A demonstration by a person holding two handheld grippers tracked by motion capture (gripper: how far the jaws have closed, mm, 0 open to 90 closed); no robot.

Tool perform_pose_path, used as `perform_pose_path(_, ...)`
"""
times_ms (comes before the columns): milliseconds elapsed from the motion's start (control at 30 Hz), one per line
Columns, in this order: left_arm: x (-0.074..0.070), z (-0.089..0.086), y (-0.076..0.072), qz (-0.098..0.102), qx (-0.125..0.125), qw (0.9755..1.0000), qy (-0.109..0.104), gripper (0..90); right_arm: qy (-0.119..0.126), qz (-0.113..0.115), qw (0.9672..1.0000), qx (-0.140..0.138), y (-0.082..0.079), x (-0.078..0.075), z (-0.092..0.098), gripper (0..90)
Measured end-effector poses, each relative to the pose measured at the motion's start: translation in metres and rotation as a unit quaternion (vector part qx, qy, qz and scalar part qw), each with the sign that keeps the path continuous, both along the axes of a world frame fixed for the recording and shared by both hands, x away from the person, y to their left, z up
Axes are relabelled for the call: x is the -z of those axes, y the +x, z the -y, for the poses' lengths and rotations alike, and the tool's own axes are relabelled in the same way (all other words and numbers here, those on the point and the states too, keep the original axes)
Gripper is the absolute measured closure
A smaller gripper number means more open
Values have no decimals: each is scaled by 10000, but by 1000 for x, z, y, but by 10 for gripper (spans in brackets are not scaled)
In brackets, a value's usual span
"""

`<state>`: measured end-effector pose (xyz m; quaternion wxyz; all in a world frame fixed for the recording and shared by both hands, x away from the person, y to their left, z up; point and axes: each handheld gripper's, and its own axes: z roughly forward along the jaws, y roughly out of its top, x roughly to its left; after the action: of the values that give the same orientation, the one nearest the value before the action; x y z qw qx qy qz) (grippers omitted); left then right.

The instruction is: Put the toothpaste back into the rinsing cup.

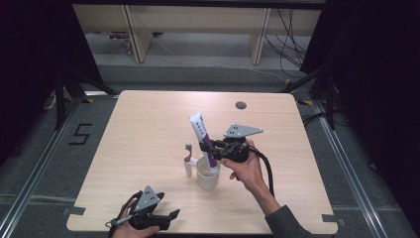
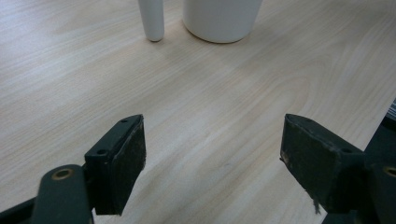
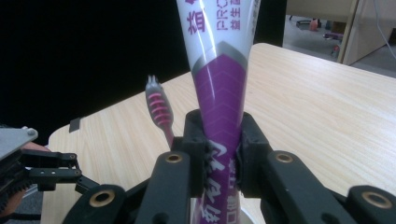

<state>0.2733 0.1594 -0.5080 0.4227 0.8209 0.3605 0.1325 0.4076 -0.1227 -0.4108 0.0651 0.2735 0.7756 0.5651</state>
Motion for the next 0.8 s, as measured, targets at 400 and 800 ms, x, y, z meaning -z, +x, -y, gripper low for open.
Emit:
perform_pose_path(400,0,2,-1,-13,-35,9999,-108,221,-164,-19,9998,-148,0,15,-5,772)
perform_pose_path(800,0,0,0,-2,-22,10000,-3,221,-393,-55,9990,-210,-3,26,-8,771)
